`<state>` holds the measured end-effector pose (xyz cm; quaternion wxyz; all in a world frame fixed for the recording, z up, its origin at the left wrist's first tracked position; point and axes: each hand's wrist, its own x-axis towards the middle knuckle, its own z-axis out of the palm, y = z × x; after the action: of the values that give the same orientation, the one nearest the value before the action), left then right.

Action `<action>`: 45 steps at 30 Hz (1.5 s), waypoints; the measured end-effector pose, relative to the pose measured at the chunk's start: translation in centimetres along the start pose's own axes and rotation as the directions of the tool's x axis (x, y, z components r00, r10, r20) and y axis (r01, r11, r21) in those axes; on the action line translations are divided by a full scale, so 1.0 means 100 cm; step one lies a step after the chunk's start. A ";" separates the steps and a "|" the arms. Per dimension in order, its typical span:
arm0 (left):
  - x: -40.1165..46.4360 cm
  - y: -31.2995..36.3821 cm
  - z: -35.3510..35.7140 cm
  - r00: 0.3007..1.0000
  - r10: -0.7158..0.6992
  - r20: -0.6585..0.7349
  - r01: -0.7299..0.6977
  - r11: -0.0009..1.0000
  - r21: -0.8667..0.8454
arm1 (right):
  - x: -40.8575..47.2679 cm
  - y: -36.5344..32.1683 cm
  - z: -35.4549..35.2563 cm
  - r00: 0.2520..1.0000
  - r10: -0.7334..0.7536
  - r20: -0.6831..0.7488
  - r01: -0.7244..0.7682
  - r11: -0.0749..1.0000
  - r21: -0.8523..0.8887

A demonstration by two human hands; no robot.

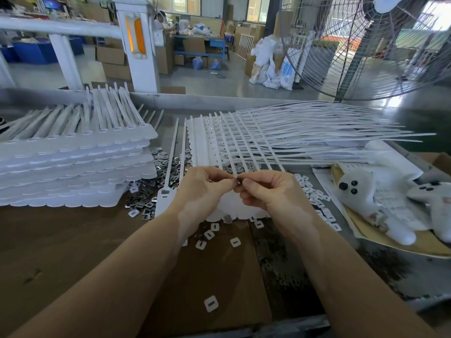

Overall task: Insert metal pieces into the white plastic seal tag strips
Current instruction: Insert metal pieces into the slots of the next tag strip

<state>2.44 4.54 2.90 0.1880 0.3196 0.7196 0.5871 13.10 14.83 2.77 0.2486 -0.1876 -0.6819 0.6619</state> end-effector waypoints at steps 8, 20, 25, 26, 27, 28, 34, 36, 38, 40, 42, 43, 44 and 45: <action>-0.001 -0.007 0.006 1.000 -0.017 0.017 0.014 0.989 0.147 | 0.005 -0.003 -0.013 0.989 0.007 -0.146 -0.029 0.989 -0.148; 0.001 -0.009 0.009 0.996 -0.023 0.085 -0.005 0.947 0.320 | 0.021 -0.016 -0.055 0.976 -0.086 -0.200 -0.075 0.731 -0.678; 0.001 -0.008 0.008 0.994 -0.048 0.094 0.016 0.949 0.313 | 0.025 -0.022 -0.053 0.991 -0.034 -0.131 -0.078 0.641 -0.764; 0.001 -0.008 0.008 0.994 -0.053 0.096 0.020 0.951 0.309 | 0.026 -0.024 -0.053 0.991 -0.023 -0.133 -0.090 0.628 -0.773; 0.001 -0.008 0.008 0.994 -0.055 0.097 0.023 0.952 0.306 | 0.026 -0.025 -0.053 0.990 -0.005 -0.138 -0.105 0.618 -0.779; 0.001 -0.008 0.007 0.994 -0.055 0.098 0.022 0.951 0.307 | 0.027 -0.026 -0.053 0.990 0.014 -0.142 -0.121 0.609 -0.784; 0.000 -0.007 0.008 0.993 -0.057 0.107 0.021 0.950 0.311 | 0.032 -0.025 -0.053 0.986 0.084 -0.144 -0.166 0.542 -0.823; 0.000 -0.006 0.007 0.992 -0.058 0.108 0.023 0.953 0.301 | 0.034 -0.024 -0.053 0.983 0.102 -0.150 -0.181 0.534 -0.826; 0.000 -0.006 0.007 0.992 -0.061 0.107 0.027 0.955 0.295 | 0.035 -0.021 -0.054 0.978 0.117 -0.172 -0.208 0.538 -0.817; -0.001 -0.006 0.007 0.992 -0.065 0.105 0.032 0.957 0.287 | 0.036 -0.019 -0.054 0.973 0.123 -0.196 -0.232 0.550 -0.802; -0.001 -0.006 0.007 0.992 -0.070 0.102 0.039 0.960 0.279 | 0.036 -0.016 -0.054 0.970 0.120 -0.212 -0.242 0.577 -0.780; -0.001 -0.006 0.006 0.992 -0.071 0.102 0.041 0.961 0.272 | 0.036 -0.015 -0.054 0.967 0.113 -0.227 -0.249 0.598 -0.762; -0.001 -0.006 0.006 0.992 -0.071 0.101 0.043 0.964 0.261 | 0.035 -0.014 -0.054 0.963 0.104 -0.248 -0.257 0.621 -0.740; 0.000 -0.006 0.006 0.992 -0.074 0.100 0.047 0.968 0.245 | 0.034 -0.013 -0.055 0.957 0.096 -0.273 -0.269 0.642 -0.718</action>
<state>2.73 4.91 2.18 0.2041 0.3494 0.7841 0.4706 13.69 21.19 4.33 0.1514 -0.4096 -0.8403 0.3212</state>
